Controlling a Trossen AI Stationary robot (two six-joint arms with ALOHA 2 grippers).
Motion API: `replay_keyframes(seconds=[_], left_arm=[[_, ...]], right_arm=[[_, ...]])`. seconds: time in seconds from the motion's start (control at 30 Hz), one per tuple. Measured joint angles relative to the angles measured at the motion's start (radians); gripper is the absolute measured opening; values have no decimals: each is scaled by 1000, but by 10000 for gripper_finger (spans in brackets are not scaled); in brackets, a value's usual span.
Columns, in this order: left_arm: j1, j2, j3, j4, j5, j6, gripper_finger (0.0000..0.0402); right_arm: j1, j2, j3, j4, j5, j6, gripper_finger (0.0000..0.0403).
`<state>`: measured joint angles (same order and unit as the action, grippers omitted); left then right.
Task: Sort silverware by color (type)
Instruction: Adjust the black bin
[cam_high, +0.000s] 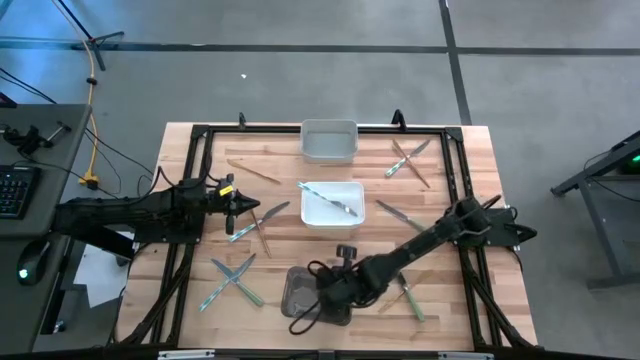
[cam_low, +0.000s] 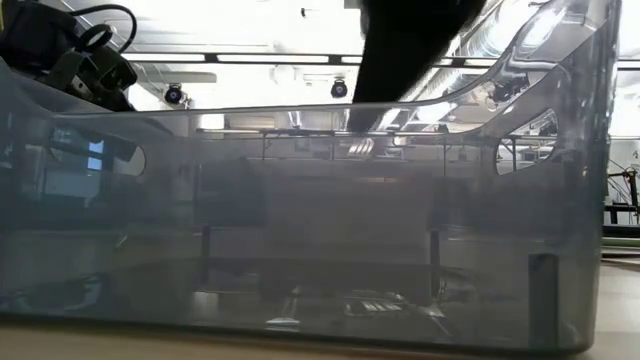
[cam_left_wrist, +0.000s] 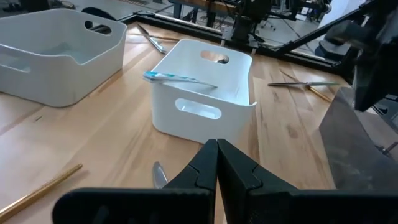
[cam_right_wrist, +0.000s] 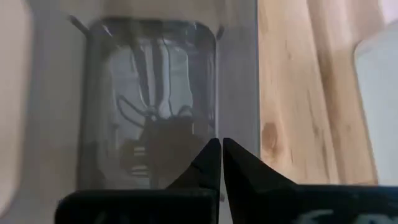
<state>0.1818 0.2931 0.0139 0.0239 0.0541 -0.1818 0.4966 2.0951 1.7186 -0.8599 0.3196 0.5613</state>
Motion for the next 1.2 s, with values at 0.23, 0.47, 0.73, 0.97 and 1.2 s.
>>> replay_keyframes(seconds=[0.23,0.47,0.73,0.97,1.2], left_arm=[[0,2,0,-1,5,-23,0],[0,2,0,-1,6,-8,0],[0,2,0,0,6,-8,0],[0,2,0,0,6,-7,0],[0,2,0,0,6,-4,0]], right_arm=[[-28,6,0,-99,-2,63,0],[-32,6,0,-193,-1,93,0],[-34,6,0,-324,51,60,0],[-39,6,0,-354,92,-47,0],[-38,6,0,-339,154,-136,0]])
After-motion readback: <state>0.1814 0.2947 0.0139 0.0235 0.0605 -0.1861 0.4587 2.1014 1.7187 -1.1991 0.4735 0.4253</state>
